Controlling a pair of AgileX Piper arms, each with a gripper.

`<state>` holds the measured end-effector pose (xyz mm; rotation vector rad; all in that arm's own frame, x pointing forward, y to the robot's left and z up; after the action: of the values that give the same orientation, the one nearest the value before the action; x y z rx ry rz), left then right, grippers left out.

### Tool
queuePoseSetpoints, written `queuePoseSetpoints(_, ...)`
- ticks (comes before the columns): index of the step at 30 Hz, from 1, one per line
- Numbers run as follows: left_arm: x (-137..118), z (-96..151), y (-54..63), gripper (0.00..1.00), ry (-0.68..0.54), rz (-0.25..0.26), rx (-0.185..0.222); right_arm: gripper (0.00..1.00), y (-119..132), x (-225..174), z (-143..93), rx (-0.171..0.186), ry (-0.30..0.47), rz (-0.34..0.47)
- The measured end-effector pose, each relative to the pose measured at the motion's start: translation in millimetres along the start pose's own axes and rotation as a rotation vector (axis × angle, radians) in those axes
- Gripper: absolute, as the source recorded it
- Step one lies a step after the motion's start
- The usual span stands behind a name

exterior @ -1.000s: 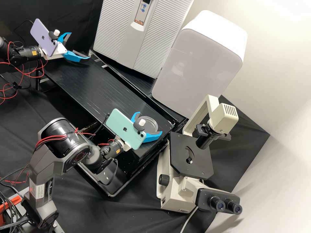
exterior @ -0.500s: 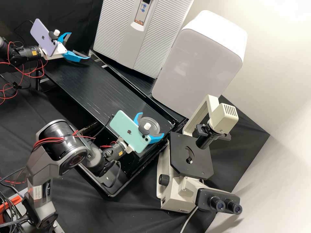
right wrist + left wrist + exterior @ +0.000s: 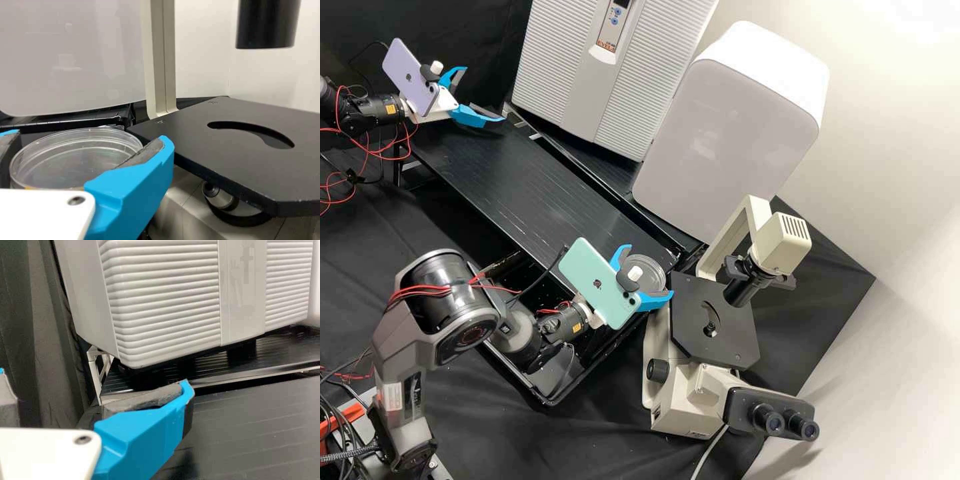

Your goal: Place the petri dish on the microscope

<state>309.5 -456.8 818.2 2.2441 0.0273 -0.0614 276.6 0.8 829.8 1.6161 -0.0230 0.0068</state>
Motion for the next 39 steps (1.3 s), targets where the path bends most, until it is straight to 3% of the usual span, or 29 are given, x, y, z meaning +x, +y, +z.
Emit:
queuePoseSetpoints(3,0,0,0.0,1.00,0.000,0.000,0.000,0.00,-1,4,4,-0.047,0.021,-0.016)
queuePoseSetpoints(8,0,0,0.0,1.00,0.000,0.000,0.000,0.00,0,6,11,-0.091,0.047,-0.037)
queuePoseSetpoints(20,0,0,0.0,1.00,0.000,0.000,0.000,0.00,5,6,13,-0.116,0.080,-0.050)
queuePoseSetpoints(23,0,0,0.0,1.00,0.000,0.000,0.000,0.00,17,4,11,-0.095,0.074,0.005)
queuePoseSetpoints(27,0,0,0.0,1.00,0.000,0.000,0.000,0.00,43,-1,11,0.009,0.028,0.161)
queuePoseSetpoints(29,0,0,0.0,1.00,0.000,0.000,0.000,0.00,51,-4,10,0.039,0.028,0.201)
queuePoseSetpoints(35,0,0,0.0,1.00,0.000,0.000,0.000,0.00,62,-1,7,0.049,0.048,0.242)
queuePoseSetpoints(39,0,0,0.0,1.00,0.000,0.000,0.000,0.00,60,7,14,0.046,0.012,0.235)
